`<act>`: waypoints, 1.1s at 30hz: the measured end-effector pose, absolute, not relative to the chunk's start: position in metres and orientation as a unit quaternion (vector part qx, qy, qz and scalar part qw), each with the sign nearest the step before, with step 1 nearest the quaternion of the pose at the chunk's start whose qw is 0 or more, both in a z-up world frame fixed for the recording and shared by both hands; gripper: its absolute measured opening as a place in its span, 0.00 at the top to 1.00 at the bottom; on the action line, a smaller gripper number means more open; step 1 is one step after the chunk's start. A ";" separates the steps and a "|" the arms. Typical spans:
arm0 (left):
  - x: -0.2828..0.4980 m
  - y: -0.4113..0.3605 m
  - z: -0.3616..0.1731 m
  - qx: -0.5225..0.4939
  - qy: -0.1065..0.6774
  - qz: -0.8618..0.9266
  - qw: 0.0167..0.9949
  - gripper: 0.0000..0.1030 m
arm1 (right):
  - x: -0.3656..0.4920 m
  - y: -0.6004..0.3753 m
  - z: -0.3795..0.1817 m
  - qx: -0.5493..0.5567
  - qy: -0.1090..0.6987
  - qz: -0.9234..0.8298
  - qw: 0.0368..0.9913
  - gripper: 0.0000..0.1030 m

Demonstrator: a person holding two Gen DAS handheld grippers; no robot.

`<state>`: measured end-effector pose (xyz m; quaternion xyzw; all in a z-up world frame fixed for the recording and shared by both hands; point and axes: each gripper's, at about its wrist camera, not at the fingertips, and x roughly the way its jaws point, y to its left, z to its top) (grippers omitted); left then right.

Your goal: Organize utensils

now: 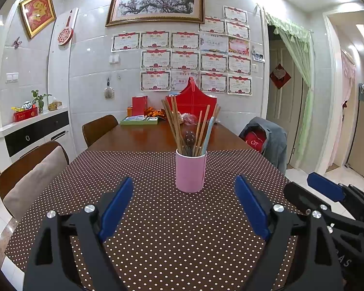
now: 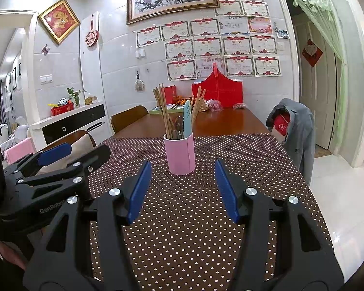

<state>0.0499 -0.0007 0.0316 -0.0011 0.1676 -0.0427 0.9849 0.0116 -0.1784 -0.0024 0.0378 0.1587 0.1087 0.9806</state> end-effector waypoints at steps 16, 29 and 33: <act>0.048 0.002 0.030 -0.001 0.163 -0.039 0.986 0.18 | 0.008 -0.175 -0.007 0.036 0.159 0.122 0.979 0.47; 0.048 0.001 0.029 -0.001 0.164 -0.040 0.986 0.18 | 0.008 -0.175 -0.007 0.035 0.161 0.122 0.979 0.47; 0.049 0.001 0.029 -0.001 0.165 -0.041 0.985 0.17 | 0.006 -0.175 -0.007 0.036 0.161 0.121 0.979 0.46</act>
